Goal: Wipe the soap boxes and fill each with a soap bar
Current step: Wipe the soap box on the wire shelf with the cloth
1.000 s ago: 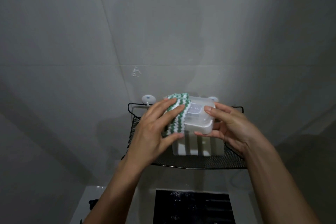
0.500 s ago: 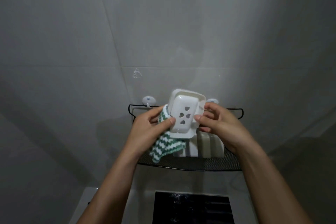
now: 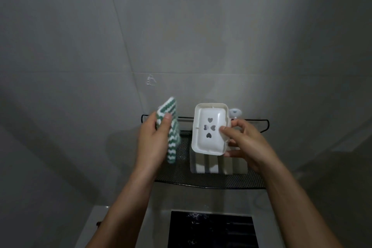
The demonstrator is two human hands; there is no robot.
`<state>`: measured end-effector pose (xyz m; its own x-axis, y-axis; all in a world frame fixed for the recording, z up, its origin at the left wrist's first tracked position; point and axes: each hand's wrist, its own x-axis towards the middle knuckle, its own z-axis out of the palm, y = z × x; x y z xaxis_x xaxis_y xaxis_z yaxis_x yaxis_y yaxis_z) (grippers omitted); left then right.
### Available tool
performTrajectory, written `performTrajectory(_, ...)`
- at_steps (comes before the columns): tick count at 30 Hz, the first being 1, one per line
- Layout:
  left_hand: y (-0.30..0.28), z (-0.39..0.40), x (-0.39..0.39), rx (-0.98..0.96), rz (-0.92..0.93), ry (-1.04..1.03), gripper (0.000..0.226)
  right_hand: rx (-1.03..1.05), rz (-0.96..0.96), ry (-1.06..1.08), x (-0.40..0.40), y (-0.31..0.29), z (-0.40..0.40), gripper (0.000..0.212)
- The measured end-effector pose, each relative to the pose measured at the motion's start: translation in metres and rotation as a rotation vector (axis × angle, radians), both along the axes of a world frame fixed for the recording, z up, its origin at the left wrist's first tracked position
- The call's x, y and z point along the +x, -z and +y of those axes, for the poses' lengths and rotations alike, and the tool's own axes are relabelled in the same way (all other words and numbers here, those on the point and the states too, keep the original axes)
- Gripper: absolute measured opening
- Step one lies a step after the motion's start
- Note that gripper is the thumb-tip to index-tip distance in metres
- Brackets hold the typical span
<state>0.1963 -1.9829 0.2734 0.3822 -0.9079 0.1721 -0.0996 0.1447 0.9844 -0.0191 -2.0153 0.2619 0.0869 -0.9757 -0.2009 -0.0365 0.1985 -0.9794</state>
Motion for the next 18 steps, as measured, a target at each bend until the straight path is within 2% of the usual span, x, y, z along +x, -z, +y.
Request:
performTrajectory(2,-0.005,0.0,-0.005,-0.289,-0.477,-0.073,0.024,-0.005,-0.019,-0.022,0.003,0.0,0.001,0.018)
performTrajectory(3,-0.005,-0.002,-0.01,-0.378,-0.649,-0.056,0.029,-0.013,-0.029,-0.034,0.005,0.0,0.001,0.018)
performTrajectory(6,0.001,-0.006,-0.026,-0.365,-1.053,0.023,0.041,-0.066,-0.009,-0.038,0.007,-0.003,0.001,0.018)
performTrajectory(10,0.013,-0.008,-0.023,-0.271,-1.217,-0.005,0.051,-0.132,0.098,-0.047,0.0,-0.006,0.001,0.026)
performTrajectory(13,0.015,-0.011,-0.024,-0.227,-1.274,-0.023,0.057,-0.138,0.073,-0.048,-0.001,-0.007,0.002,0.027)
performTrajectory(18,0.01,-0.013,-0.027,-0.184,-1.341,-0.025,0.045,-0.174,0.123,-0.035,-0.003,-0.011,0.002,0.023)
